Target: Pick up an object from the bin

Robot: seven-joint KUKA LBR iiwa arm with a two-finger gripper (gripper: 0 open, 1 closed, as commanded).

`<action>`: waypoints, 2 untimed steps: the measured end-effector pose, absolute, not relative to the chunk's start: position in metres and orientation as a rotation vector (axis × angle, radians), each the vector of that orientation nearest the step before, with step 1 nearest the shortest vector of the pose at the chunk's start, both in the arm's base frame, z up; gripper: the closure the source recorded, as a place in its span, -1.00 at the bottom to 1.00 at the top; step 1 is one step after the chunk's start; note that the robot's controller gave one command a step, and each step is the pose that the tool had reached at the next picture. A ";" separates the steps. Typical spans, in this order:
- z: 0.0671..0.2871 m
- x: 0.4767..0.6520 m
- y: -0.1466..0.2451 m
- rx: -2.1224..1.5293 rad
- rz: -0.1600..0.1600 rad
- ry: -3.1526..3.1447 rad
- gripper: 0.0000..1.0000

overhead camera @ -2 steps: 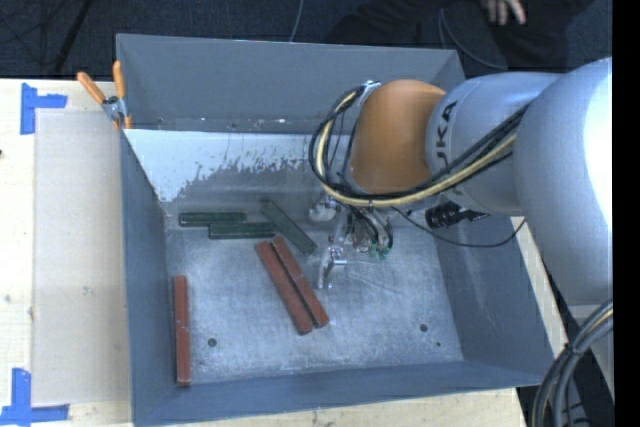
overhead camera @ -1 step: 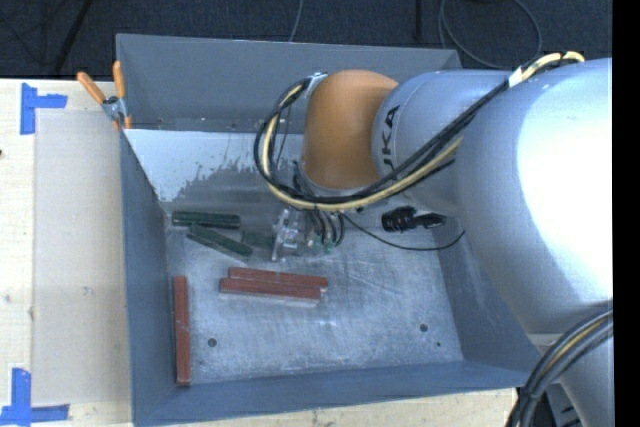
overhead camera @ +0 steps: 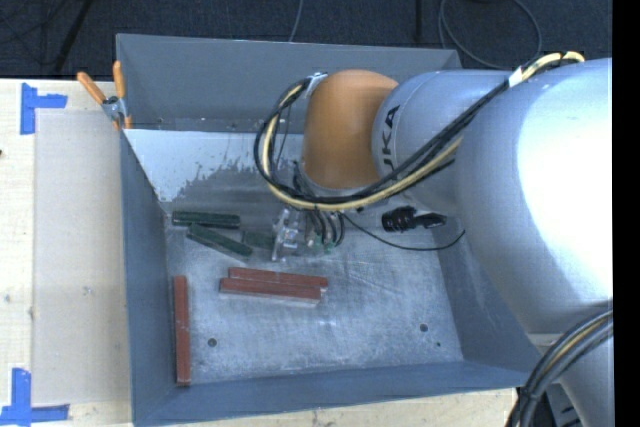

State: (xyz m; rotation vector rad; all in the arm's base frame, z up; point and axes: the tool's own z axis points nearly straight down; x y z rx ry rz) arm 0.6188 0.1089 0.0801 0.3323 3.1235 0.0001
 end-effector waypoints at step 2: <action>0.129 0.616 0.109 0.266 0.000 3.125 1.00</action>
Offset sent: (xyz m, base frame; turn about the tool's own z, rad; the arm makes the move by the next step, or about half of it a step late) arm -0.0193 0.0032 -0.0101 -0.1999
